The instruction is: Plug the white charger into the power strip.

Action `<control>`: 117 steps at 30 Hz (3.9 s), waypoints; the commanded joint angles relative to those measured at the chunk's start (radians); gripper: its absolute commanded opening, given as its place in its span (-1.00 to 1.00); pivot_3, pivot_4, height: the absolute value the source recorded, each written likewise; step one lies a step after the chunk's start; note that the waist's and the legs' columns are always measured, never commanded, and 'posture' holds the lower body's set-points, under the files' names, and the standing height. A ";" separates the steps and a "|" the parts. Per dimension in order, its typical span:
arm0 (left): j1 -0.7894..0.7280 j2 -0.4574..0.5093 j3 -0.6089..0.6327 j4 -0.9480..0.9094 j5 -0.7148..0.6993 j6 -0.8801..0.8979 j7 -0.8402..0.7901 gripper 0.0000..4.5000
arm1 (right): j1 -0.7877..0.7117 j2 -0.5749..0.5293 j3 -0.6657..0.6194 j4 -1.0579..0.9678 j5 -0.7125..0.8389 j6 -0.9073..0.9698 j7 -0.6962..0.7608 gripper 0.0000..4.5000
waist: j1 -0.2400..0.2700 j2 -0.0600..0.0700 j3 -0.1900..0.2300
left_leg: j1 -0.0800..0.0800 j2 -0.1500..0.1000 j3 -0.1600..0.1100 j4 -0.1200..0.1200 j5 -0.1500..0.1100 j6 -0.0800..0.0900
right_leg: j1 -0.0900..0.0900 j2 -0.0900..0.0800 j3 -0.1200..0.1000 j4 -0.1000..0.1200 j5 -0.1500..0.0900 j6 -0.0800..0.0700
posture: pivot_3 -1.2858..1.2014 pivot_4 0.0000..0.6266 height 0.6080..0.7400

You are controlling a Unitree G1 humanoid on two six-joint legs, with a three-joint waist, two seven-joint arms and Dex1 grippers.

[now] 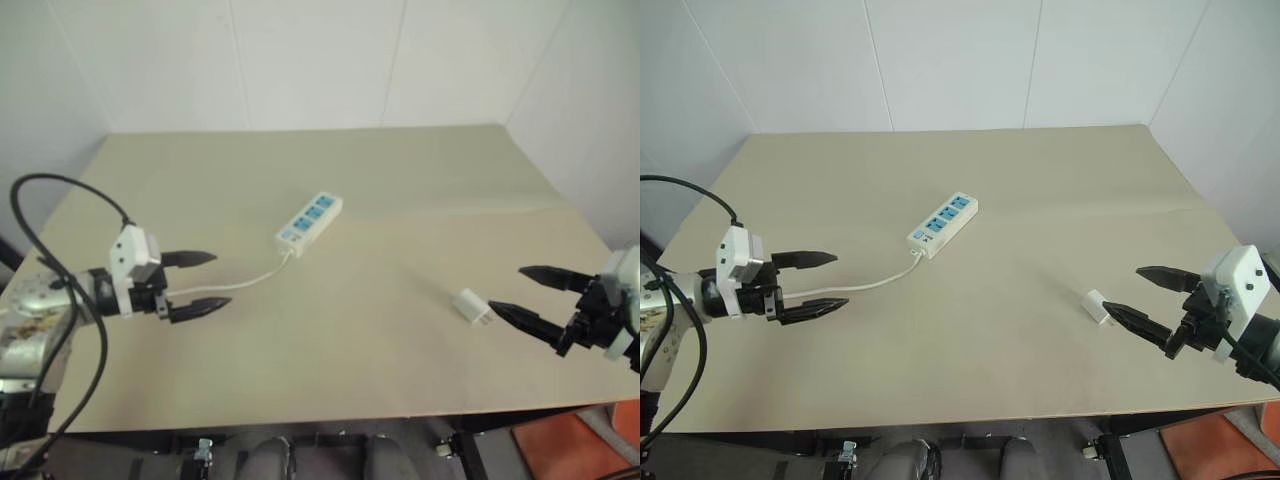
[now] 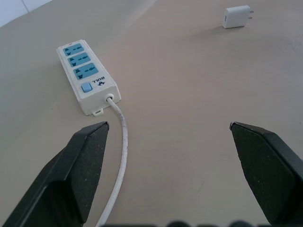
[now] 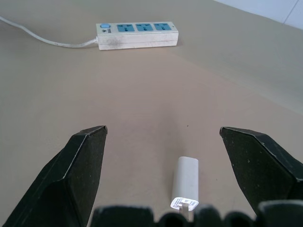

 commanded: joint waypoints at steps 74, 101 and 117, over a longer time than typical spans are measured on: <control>-0.284 -0.429 -0.301 0.483 0.313 -0.385 0.157 0.97 | -0.118 0.036 0.145 -0.069 0.110 -0.041 -0.113 1.00 | 0.017 -0.002 -0.002 | 0.001 -0.003 0.001 0.001 0.000 0.000 | 0.000 -0.001 0.001 0.000 0.002 0.001 | 0.03 -0.52 1.00; -0.271 -0.513 -0.259 0.739 0.346 -0.587 0.191 0.97 | -0.132 0.004 0.149 -0.063 0.145 -0.031 -0.111 1.00 | 0.018 -0.002 -0.002 | 0.001 -0.003 0.001 0.002 0.000 0.000 | 0.001 -0.001 0.001 0.000 0.002 0.001 | 0.03 -0.52 1.00; -0.323 -0.590 -0.263 0.815 0.323 -0.662 0.129 0.49 | -0.150 -0.008 0.151 -0.054 0.145 -0.024 -0.100 1.00 | 0.028 -0.001 -0.002 | 0.006 -0.003 -0.001 0.003 -0.001 0.001 | 0.009 -0.001 -0.001 -0.002 0.002 0.002 | 0.03 -0.52 1.00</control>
